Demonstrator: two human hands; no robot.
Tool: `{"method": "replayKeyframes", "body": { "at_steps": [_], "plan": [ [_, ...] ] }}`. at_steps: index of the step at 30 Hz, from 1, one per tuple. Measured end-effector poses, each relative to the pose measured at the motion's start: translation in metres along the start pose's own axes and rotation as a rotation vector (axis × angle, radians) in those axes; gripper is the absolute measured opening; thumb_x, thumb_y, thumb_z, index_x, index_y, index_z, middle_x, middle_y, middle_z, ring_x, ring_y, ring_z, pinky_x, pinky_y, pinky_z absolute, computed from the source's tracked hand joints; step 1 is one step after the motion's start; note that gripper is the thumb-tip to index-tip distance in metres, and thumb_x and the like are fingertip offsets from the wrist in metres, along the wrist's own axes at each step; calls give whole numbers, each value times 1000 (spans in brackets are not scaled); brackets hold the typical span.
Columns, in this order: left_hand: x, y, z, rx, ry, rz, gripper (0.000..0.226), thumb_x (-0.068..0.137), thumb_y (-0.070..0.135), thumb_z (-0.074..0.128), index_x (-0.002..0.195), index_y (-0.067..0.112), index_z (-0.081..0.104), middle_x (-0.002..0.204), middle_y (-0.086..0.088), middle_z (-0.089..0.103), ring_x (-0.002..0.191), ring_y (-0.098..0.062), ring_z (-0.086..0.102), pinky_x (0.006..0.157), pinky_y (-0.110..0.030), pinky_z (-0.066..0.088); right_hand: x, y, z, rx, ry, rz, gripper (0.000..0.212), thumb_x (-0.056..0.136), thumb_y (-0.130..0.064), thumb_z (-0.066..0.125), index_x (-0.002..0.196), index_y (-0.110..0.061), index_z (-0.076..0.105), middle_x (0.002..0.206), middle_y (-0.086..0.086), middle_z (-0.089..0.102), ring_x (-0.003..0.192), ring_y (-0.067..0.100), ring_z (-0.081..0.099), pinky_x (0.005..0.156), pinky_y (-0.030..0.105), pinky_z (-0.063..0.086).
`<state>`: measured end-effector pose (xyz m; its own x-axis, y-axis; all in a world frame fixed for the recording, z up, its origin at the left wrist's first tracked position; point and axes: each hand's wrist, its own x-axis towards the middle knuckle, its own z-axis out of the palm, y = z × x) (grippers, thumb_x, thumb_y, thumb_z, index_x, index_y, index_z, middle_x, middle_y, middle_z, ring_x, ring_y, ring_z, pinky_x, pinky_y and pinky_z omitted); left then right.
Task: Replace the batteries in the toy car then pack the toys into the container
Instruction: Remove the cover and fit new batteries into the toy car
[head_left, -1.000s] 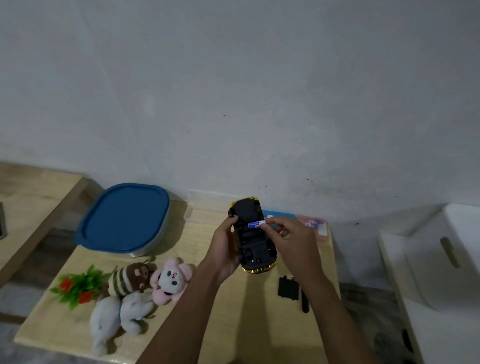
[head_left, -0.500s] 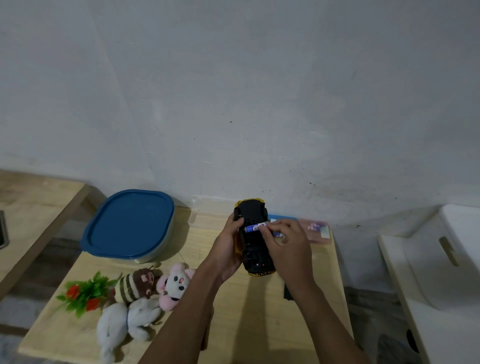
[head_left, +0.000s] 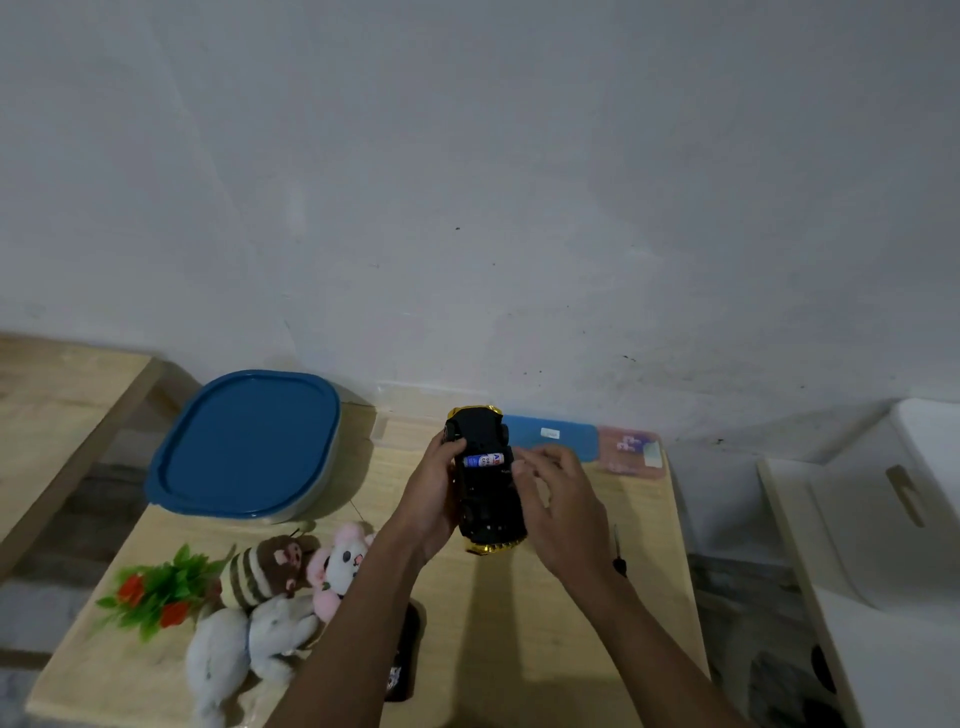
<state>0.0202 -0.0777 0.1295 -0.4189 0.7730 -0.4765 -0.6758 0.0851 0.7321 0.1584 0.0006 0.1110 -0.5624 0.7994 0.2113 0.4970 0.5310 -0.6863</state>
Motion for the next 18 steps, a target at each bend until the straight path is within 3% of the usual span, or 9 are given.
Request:
{"method": "replayKeyframes", "body": {
  "at_steps": [3, 5, 10, 13, 18],
  "plan": [
    [7, -3, -11, -8, 79, -15, 34, 100, 23, 44, 132, 24, 54, 121, -16, 66, 107, -33, 66, 84, -45, 57, 14, 46, 9, 95, 86, 274, 26, 100, -33, 49, 118, -22, 64, 118, -5, 60, 100, 9, 59, 77, 27, 47],
    [10, -3, -17, -17, 109, -24, 35, 100, 23, 44, 134, 24, 54, 122, -16, 65, 108, -34, 66, 85, -46, 57, 24, 84, 17, -3, -42, 393, 26, 98, -27, 52, 122, -20, 61, 125, 0, 60, 104, 13, 59, 82, 27, 45],
    [23, 1, -23, -25, 145, -30, 35, 100, 23, 45, 133, 25, 54, 123, -16, 66, 113, -35, 64, 89, -48, 56, 55, 135, 31, -405, -367, 165, 37, 97, -23, 52, 134, -18, 52, 136, 0, 53, 121, 18, 53, 94, 35, 49],
    [33, 2, -27, -29, 181, -50, 36, 99, 24, 46, 134, 25, 54, 126, -17, 65, 114, -36, 63, 89, -49, 56, 75, 139, 37, -591, -404, 38, 34, 95, -19, 53, 129, -17, 53, 128, 1, 55, 106, 19, 60, 83, 36, 55],
    [45, 0, -32, -47, 223, -75, 37, 99, 24, 47, 135, 26, 54, 128, -17, 63, 113, -35, 64, 78, -43, 57, 82, 146, 47, -832, -345, -97, 19, 82, -17, 70, 100, -12, 69, 105, 5, 60, 87, 22, 59, 60, 36, 56]
  ]
}}
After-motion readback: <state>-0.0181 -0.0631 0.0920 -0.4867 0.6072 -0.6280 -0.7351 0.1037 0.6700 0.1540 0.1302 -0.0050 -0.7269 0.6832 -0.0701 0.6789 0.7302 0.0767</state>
